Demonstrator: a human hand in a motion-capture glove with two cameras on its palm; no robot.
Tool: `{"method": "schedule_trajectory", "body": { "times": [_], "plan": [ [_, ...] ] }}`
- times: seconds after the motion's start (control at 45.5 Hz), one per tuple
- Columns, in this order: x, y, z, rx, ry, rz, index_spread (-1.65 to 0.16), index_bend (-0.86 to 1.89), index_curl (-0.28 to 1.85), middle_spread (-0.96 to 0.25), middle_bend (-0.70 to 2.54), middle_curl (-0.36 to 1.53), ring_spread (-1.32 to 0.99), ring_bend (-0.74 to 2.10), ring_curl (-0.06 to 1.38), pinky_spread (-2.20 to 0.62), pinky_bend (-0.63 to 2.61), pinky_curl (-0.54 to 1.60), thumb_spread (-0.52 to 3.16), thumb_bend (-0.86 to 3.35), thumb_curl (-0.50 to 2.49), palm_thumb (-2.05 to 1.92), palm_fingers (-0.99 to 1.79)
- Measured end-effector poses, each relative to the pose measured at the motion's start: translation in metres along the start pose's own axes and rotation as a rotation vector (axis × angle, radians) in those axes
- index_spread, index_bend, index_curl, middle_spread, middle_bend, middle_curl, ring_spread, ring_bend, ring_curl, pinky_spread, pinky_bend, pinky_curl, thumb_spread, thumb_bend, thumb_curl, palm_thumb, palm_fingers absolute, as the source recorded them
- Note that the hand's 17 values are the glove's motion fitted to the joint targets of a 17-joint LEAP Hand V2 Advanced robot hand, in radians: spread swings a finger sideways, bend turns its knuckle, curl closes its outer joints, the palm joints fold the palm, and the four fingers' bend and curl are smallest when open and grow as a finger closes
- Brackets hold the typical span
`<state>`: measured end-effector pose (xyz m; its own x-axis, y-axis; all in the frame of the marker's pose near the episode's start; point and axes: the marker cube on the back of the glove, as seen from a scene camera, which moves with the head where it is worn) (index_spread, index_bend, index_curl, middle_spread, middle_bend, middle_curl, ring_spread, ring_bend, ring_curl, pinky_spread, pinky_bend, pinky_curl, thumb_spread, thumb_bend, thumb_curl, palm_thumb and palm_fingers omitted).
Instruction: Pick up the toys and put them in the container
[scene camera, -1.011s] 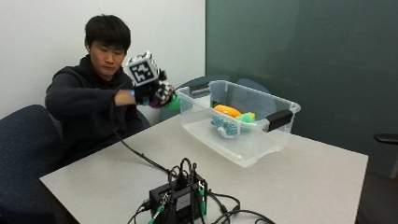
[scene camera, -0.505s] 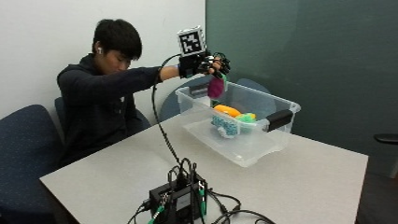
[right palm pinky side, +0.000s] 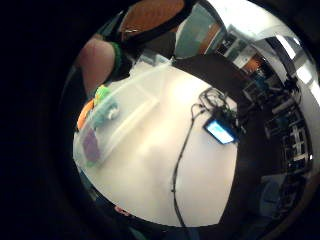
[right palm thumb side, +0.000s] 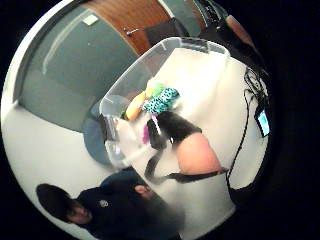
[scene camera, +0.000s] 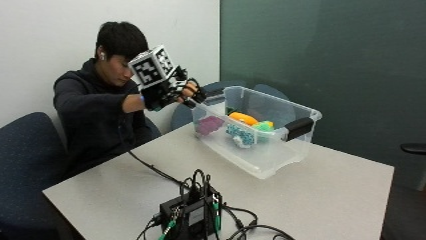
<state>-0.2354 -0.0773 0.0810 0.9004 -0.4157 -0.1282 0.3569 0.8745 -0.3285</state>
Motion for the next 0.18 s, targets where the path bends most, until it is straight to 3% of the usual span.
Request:
{"method": "schedule_trajectory", "body": {
  "times": [0.176],
  "plan": [
    [0.065, 0.045, -0.017, 0.070, -0.156, 0.070, -0.22, 0.35, 0.41, -0.16, 0.60, 0.54, -0.27, 0.87, 0.26, -0.10, 0.86, 0.31, 1.30, -0.01, 0.37, 0.09, 0.31]
  ]
}}
